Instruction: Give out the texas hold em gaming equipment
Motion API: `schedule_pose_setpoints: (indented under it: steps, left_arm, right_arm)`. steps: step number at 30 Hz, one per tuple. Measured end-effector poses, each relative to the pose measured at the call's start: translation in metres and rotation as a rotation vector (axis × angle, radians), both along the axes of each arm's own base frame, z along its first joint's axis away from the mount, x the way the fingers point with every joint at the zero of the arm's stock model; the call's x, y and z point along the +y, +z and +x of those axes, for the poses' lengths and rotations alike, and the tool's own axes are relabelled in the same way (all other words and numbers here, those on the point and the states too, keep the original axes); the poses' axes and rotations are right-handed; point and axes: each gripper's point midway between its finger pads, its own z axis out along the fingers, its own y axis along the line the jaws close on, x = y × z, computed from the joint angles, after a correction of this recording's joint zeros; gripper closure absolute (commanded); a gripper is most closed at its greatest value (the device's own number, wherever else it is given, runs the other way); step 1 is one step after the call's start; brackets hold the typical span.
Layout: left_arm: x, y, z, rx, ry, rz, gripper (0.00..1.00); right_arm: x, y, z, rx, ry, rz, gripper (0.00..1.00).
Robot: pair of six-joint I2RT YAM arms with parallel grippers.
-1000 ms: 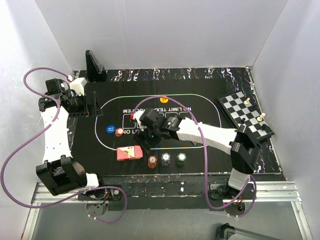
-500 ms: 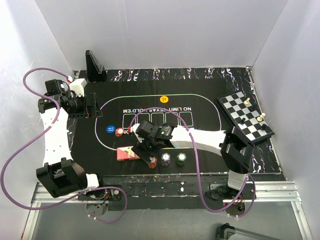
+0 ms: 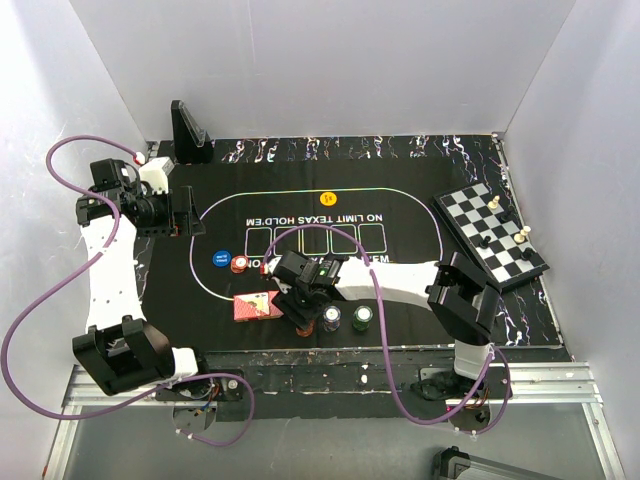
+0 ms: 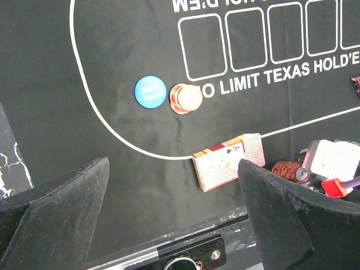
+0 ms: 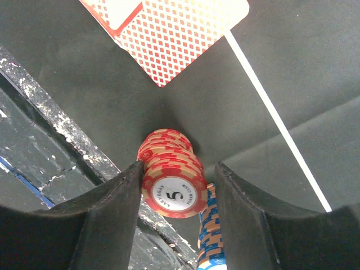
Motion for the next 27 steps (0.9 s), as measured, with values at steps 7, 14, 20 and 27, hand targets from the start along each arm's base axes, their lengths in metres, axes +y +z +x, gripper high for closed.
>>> schedule_pose_setpoints:
  steps: [7,14,20,27]
  left_arm:
    - [0.001,0.000,0.000,0.002,0.004,0.005,0.00]
    - [0.001,0.003,-0.001,-0.010,0.005,0.010,0.00]
    - [0.001,0.002,-0.002,-0.011,0.004,0.011,0.00]
    - [0.001,0.002,-0.002,-0.011,0.004,0.011,0.00]
  right_arm:
    - [0.004,0.001,-0.004,0.000,0.001,0.013,0.68]
    - [0.005,0.001,-0.004,0.001,-0.006,0.013,0.90]
    - [-0.002,0.009,0.000,-0.027,-0.014,0.000,0.99]
    - [0.009,0.048,0.019,-0.074,-0.035,0.066,0.99]
